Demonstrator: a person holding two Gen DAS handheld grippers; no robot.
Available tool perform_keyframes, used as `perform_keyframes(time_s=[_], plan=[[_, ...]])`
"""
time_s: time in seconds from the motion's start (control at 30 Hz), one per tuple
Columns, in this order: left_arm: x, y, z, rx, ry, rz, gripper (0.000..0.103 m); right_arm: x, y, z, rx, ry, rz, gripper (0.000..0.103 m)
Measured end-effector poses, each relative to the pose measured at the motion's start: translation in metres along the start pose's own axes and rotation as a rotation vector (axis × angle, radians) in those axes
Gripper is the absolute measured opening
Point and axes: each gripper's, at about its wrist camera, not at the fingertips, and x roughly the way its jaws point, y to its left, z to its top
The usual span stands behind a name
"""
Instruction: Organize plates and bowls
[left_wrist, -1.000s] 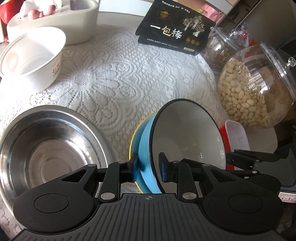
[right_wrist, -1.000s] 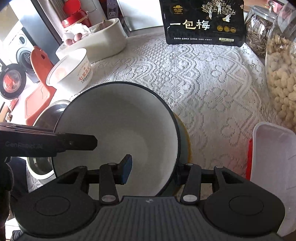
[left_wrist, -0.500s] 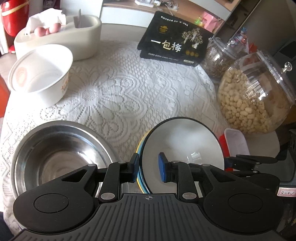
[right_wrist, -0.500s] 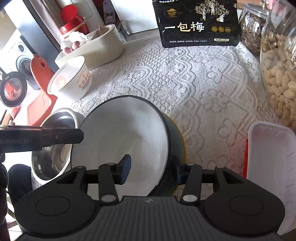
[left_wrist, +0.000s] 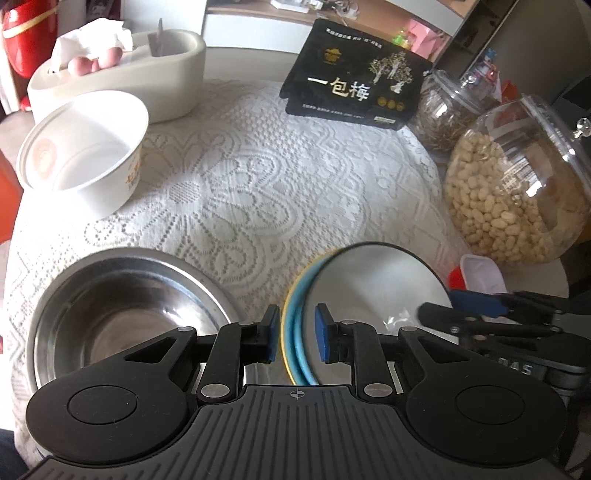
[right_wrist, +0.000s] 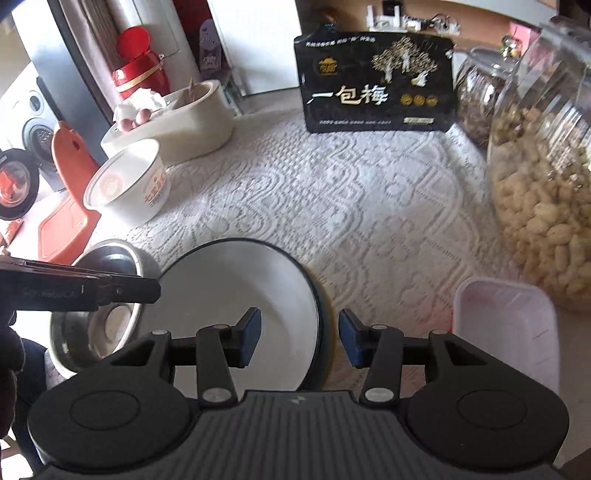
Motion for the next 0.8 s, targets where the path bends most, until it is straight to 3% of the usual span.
perform_keyframes(time_s=[0.13, 0.3, 0.57, 0.67, 0.8], plan=[[0.010, 0.001, 0.006, 0.011, 0.006, 0.008, 0.026, 0.003, -0.002, -0.004, -0.003, 0.000, -0.038, 0.047], [0.028, -0.004, 0.011, 0.029, 0.034, 0.006, 0.027, 0.022, -0.013, -0.009, 0.077, 0.078, -0.011, 0.047], [0.051, -0.005, 0.016, 0.028, 0.088, -0.020, 0.026, 0.059, -0.027, -0.025, 0.245, 0.240, 0.177, 0.047], [0.054, -0.002, 0.016, 0.011, 0.098, -0.036, 0.026, 0.061, -0.019, -0.025, 0.220, 0.229, 0.202, 0.049], [0.055, 0.003, 0.017, -0.017, 0.110, -0.040, 0.026, 0.061, -0.006, -0.021, 0.146, 0.199, 0.144, 0.051]])
